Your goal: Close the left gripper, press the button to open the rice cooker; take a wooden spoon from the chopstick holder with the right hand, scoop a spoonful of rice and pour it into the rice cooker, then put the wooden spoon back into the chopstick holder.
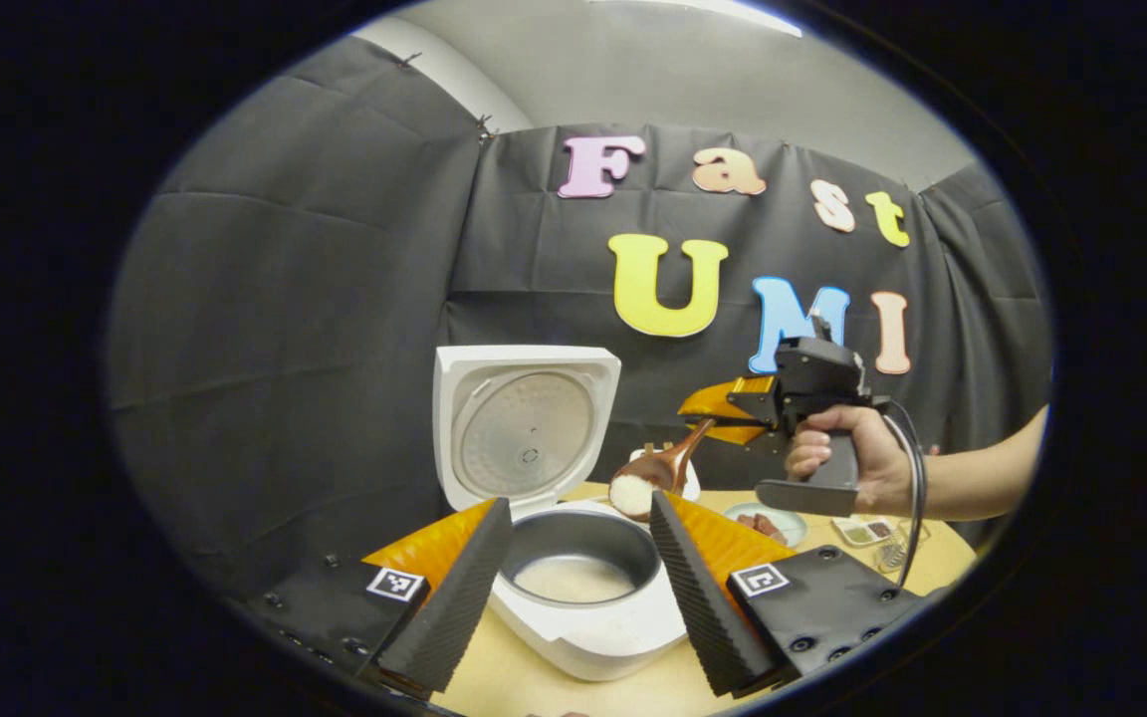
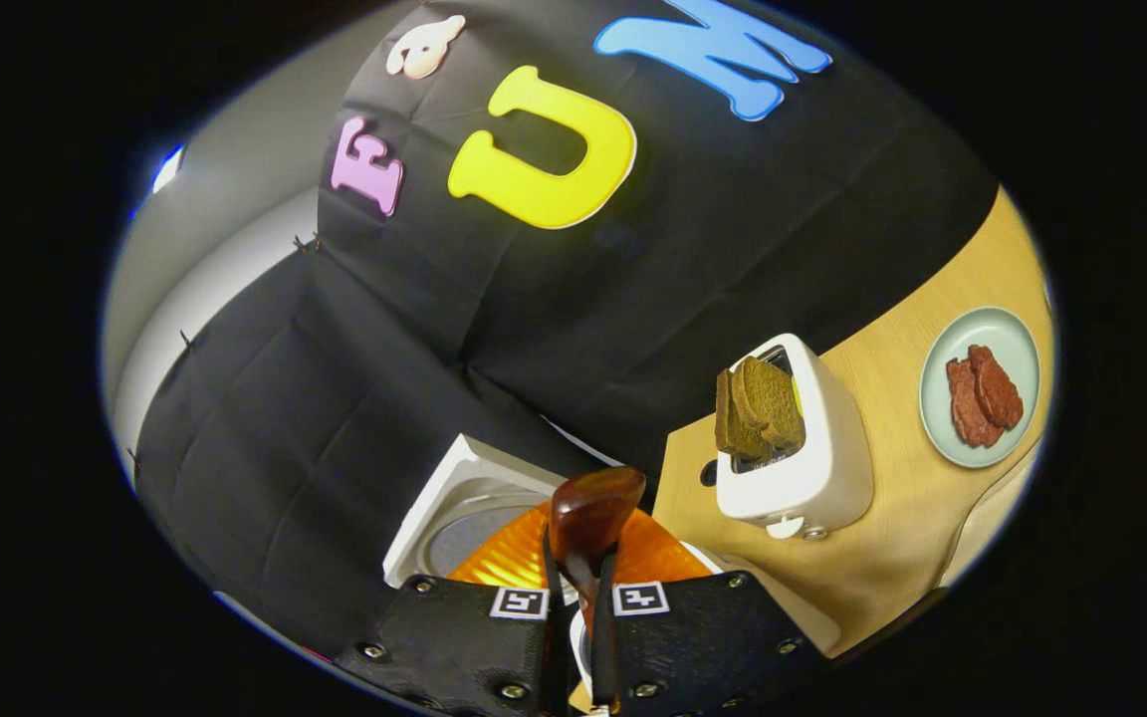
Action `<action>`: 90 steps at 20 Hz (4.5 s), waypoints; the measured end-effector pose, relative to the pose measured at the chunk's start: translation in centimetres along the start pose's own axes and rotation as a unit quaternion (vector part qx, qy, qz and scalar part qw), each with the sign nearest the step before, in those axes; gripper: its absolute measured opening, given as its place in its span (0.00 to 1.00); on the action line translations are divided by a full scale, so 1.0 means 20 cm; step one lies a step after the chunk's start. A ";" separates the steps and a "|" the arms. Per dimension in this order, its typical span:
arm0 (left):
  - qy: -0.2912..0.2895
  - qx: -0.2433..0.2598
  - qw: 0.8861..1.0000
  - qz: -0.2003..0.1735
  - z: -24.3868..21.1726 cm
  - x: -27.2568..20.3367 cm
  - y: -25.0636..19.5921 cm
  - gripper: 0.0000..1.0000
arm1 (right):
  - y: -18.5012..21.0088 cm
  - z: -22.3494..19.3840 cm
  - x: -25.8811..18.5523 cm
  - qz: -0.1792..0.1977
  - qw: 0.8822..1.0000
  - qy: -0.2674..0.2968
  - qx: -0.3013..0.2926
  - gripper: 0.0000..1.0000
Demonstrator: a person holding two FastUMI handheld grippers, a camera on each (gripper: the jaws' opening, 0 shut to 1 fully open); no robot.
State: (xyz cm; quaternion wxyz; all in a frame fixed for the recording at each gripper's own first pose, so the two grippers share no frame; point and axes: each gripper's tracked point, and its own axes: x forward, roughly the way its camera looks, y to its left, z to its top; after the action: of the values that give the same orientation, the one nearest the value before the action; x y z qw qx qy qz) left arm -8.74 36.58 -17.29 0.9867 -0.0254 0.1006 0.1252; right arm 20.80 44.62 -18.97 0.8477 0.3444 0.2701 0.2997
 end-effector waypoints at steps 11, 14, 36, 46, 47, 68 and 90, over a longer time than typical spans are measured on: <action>0.004 -0.010 0.999 0.035 -0.04 -0.09 0.09 0.96 | 0.17 -0.18 0.16 0.006 0.984 0.038 -0.175 0.09; 0.004 -0.010 0.999 0.038 -0.03 -0.11 0.09 0.94 | 0.21 -0.21 0.16 0.014 0.976 0.043 -0.215 0.09; 0.007 -0.023 0.998 0.063 -0.05 -0.17 0.08 0.96 | 0.45 -0.42 0.13 0.095 0.868 0.065 -0.483 0.09; 0.002 -0.027 0.998 0.065 -0.05 -0.19 0.05 0.97 | 0.51 -0.27 -0.01 0.110 0.912 0.040 -0.392 0.09; 0.002 -0.026 0.998 0.062 -0.04 -0.19 0.04 0.97 | 0.51 -0.22 -0.04 0.106 0.925 0.032 -0.363 0.09; -0.010 0.001 0.996 -0.084 0.20 0.00 -0.76 0.99 | -0.49 0.67 -1.28 -0.060 0.988 -0.141 -0.034 0.09; 0.005 0.018 0.995 -0.100 0.20 -0.06 -1.16 0.96 | -1.61 0.90 -2.20 -0.347 0.912 -0.212 -0.061 0.09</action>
State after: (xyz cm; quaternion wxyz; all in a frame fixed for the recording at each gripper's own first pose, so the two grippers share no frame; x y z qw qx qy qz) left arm -3.24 14.21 -12.55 0.9941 -0.0180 0.1046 0.0234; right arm 13.46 -12.24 -20.91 0.9549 0.2321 0.1679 -0.0776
